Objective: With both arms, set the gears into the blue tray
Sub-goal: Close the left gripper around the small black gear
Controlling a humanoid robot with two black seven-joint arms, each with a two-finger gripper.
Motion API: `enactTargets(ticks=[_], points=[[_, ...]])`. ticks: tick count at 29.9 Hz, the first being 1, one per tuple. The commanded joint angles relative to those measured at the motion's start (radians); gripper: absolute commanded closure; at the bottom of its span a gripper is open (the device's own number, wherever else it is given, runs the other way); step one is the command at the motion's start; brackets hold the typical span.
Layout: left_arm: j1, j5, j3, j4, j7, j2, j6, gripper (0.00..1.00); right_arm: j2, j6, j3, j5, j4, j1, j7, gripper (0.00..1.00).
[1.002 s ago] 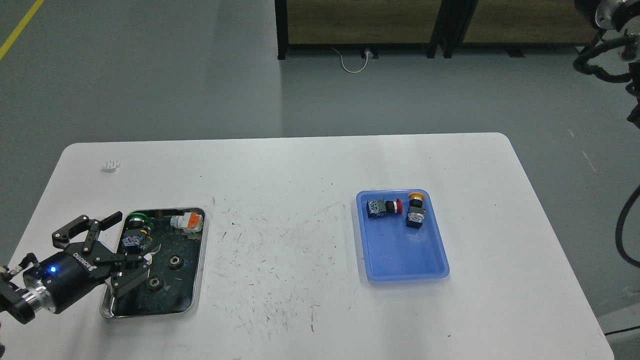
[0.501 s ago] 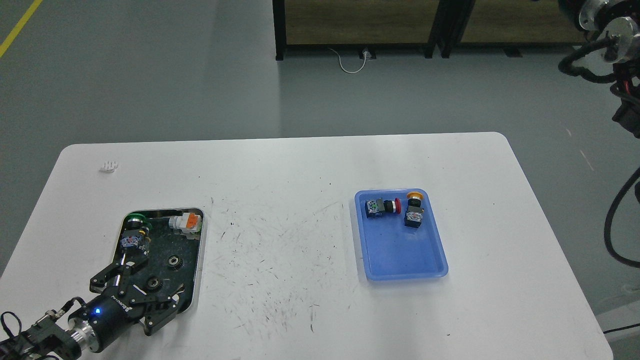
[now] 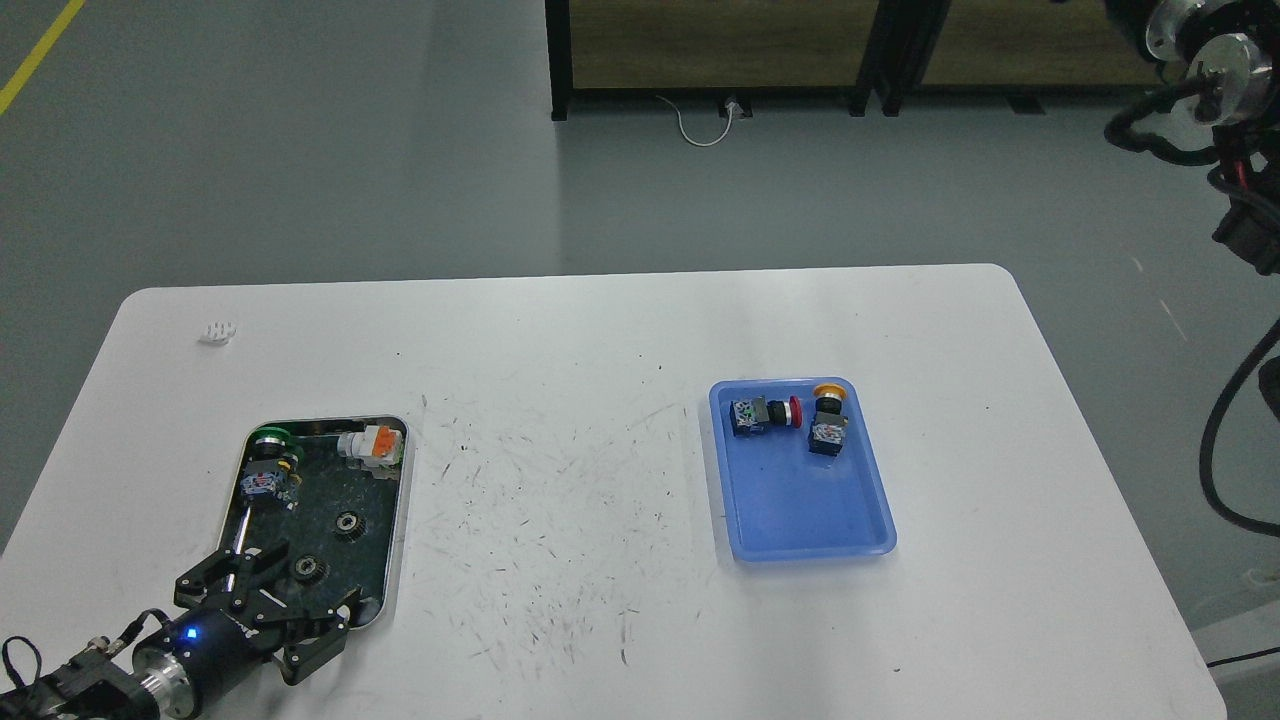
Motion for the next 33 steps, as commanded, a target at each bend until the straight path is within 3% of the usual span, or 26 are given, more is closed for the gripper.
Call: enactTargets(ticks=[1,18,33], points=[[-0.016,-0.051,-0.003,0.0,0.01,0.003,-0.035,0.02,0.0,-0.001,0.0,0.0,0.0,0.0,0.0,0.01],[-0.047,-0.087,0.015,0.019,0.022,0.004,-0.052,0.05,0.0,-0.001,0.0,-0.005,0.0,0.002,0.0,0.01],[-0.049,-0.095,0.018,0.063,0.033,0.004,-0.064,0.22,0.0,-0.001,0.0,-0.005,-0.003,0.005,0.0,0.01]])
